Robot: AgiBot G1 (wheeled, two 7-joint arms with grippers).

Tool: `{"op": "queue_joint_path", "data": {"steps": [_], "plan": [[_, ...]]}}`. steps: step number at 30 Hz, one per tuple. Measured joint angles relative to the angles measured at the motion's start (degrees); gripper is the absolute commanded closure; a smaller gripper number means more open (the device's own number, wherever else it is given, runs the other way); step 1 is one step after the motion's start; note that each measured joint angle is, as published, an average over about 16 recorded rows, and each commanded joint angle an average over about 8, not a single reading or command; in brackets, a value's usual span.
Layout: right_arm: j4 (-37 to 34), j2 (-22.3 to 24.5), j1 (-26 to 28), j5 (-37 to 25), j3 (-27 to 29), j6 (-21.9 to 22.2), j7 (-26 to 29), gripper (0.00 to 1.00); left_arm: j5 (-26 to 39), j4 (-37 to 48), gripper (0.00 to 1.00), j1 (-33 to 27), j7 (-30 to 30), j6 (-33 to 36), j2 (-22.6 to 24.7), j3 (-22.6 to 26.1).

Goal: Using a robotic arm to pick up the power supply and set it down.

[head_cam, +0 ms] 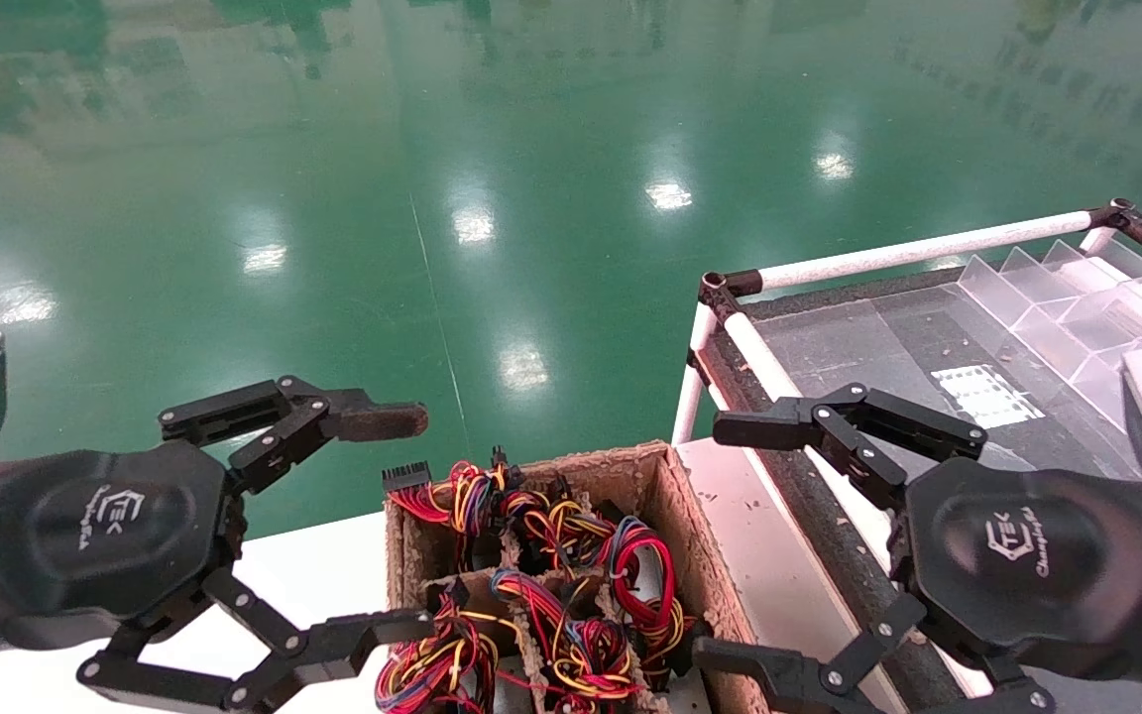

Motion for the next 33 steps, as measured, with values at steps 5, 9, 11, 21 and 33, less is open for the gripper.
{"op": "queue_joint_path", "data": {"steps": [5,9,11,21,33], "plan": [[0.0,0.0,0.0,0.0,0.0,0.0,0.0,0.0,0.0,0.0,1.0,0.0,0.0,0.0,0.0,0.0],[0.0,0.0,0.0,0.0,0.0,0.0,0.0,0.0,0.0,0.0,1.0,0.0,0.0,0.0,0.0,0.0],[0.0,0.0,0.0,0.0,0.0,0.0,0.0,0.0,0.0,0.0,1.0,0.0,0.0,0.0,0.0,0.0],[0.0,0.0,0.0,0.0,0.0,0.0,0.0,0.0,0.0,0.0,1.0,0.0,0.0,0.0,0.0,0.0],[0.0,0.0,0.0,0.0,0.0,0.0,0.0,0.0,0.0,0.0,1.0,0.0,0.0,0.0,0.0,0.0]]}}
